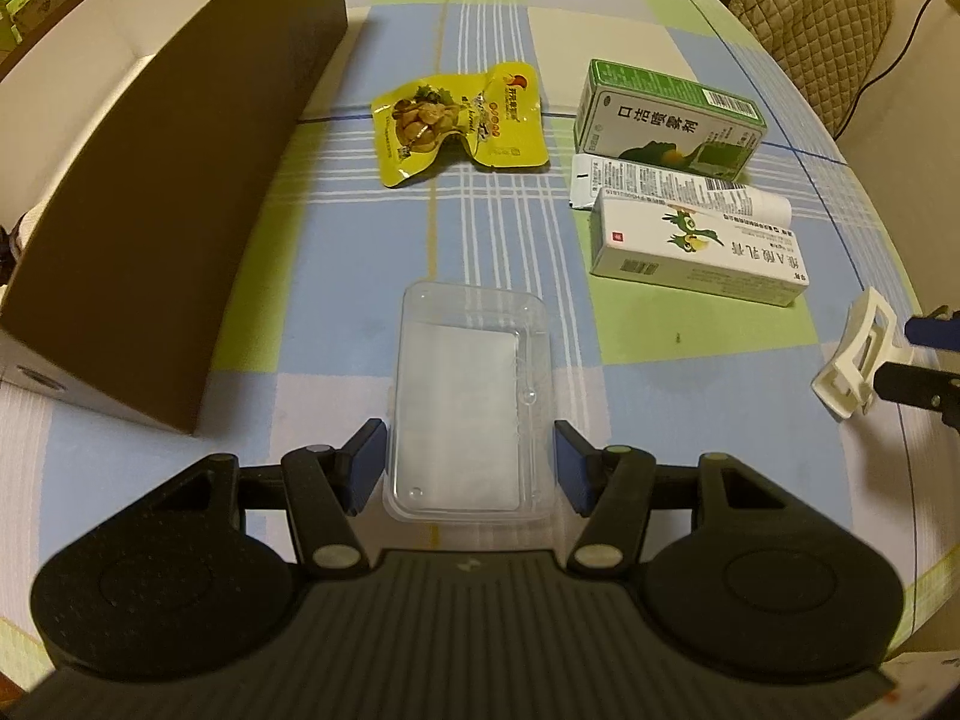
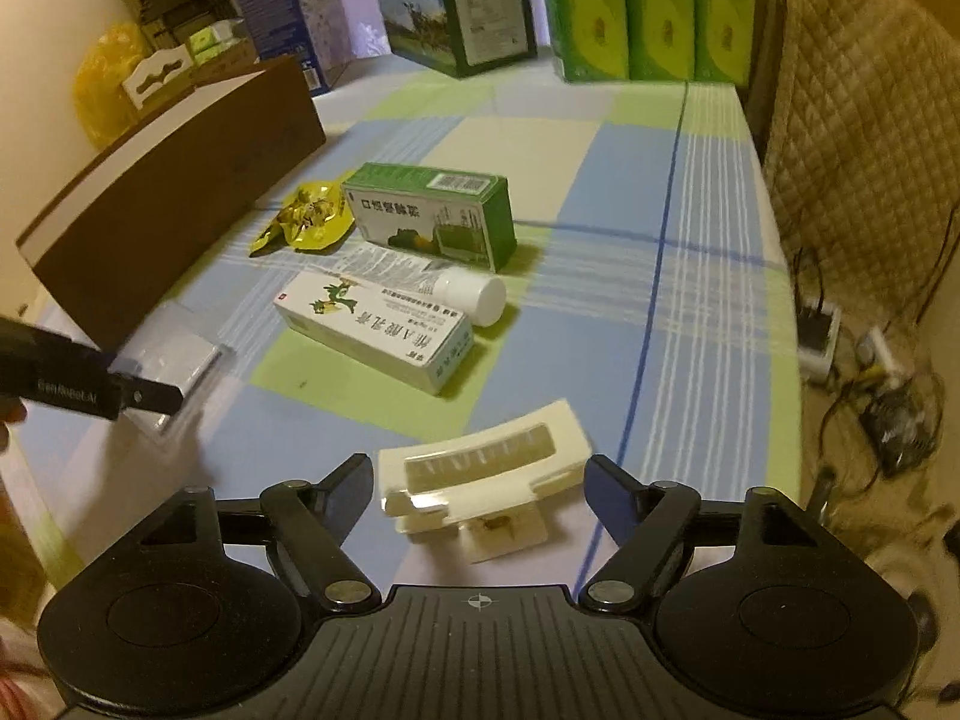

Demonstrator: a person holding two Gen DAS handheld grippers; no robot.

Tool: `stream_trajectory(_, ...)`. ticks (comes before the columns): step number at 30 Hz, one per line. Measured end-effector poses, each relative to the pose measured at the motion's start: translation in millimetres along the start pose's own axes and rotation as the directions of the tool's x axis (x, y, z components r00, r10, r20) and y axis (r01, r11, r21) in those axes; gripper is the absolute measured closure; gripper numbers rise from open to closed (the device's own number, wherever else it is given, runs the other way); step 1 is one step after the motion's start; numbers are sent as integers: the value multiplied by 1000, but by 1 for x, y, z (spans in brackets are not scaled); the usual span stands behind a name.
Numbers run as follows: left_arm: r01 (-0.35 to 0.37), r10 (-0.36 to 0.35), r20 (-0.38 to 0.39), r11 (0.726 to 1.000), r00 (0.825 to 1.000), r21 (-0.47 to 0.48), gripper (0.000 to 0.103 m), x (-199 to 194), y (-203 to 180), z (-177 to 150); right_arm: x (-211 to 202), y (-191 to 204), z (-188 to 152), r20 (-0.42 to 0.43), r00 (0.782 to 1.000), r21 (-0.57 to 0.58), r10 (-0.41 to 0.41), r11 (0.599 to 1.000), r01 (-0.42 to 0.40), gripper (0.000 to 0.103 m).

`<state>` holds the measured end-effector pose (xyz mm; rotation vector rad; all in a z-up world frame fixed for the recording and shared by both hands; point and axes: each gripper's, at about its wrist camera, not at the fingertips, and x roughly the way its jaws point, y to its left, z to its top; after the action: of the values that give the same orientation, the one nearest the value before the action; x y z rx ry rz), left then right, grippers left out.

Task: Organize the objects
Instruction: 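Grasp the clear plastic tray with the left tool while the right tool grasps the white plastic clip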

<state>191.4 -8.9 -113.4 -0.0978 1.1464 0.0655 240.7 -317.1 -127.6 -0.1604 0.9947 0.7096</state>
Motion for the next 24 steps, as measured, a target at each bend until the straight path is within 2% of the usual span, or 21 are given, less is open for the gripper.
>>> stream_trajectory(3,-2,2,2,1000,1000,-8,47,-1,2,-2,4,-5,1,-60,998,94,0,996,6,29)
stream_trajectory(5,-2,2,1,1000,1000,-10,47,-1,2,-3,3,-10,-1,-54,998,165,27,986,-18,29)
stream_trajectory(7,-2,2,1,1000,1000,-10,47,-1,2,-3,0,-16,-2,-50,999,250,20,968,-7,31)
stream_trajectory(10,-1,1,2,1000,1000,-7,47,0,2,-3,1,-24,-1,-64,997,357,31,934,-6,62)
stream_trajectory(12,0,0,2,1000,1000,-5,47,1,1,-2,2,-26,-1,-68,997,399,34,917,-4,66)
stream_trajectory(15,2,-2,1,1000,1000,-1,47,2,0,-2,1,-24,2,-41,999,390,27,921,-9,79)
stream_trajectory(17,4,-4,2,1000,1000,2,47,2,-1,-2,0,-22,7,-36,999,328,22,945,-9,91)
stream_trajectory(18,4,-4,1,1000,1000,2,47,2,-1,-2,-2,-20,9,-34,999,287,5,958,5,93)
stream_trajectory(21,3,-3,-1,1000,1000,-1,47,3,1,-2,-3,-18,15,-26,998,175,-59,983,63,94)
stream_trajectory(24,2,-2,-3,1000,1000,-1,47,4,2,-2,1,-24,13,-23,998,208,-57,976,60,93)
